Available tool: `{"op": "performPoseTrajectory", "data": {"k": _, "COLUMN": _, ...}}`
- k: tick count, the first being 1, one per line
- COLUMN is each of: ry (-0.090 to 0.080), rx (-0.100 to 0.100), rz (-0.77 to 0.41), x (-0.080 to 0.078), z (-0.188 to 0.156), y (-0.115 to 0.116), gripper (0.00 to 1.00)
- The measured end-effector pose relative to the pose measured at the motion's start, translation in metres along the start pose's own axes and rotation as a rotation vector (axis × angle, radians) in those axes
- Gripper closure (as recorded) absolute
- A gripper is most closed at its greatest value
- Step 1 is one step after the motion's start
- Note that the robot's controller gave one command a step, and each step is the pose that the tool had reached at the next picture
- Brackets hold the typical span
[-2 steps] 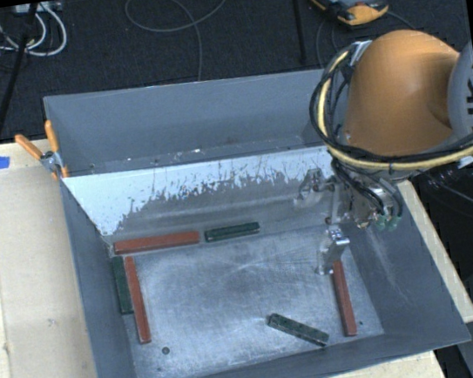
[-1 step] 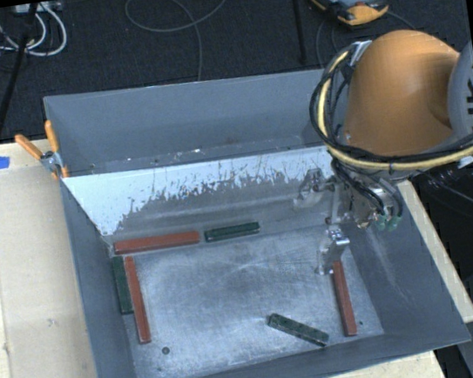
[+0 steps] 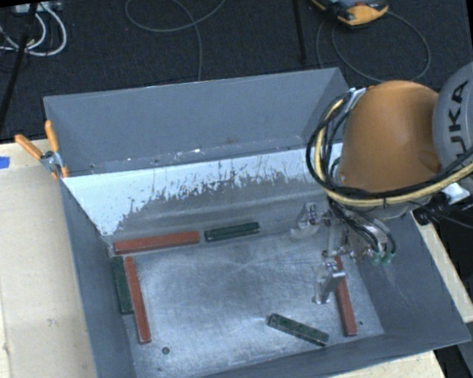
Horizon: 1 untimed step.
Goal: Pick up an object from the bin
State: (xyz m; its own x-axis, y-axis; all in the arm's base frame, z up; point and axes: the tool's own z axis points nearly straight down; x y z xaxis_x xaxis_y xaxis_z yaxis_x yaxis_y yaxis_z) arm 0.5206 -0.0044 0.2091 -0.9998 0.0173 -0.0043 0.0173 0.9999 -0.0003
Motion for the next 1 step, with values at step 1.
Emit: {"op": "performPoseTrajectory", "data": {"k": 1, "ry": 0.006, "rx": -0.001, "rz": -0.147, "x": 0.0201, "z": 0.0417, "y": -0.0065, "gripper": 0.00}}
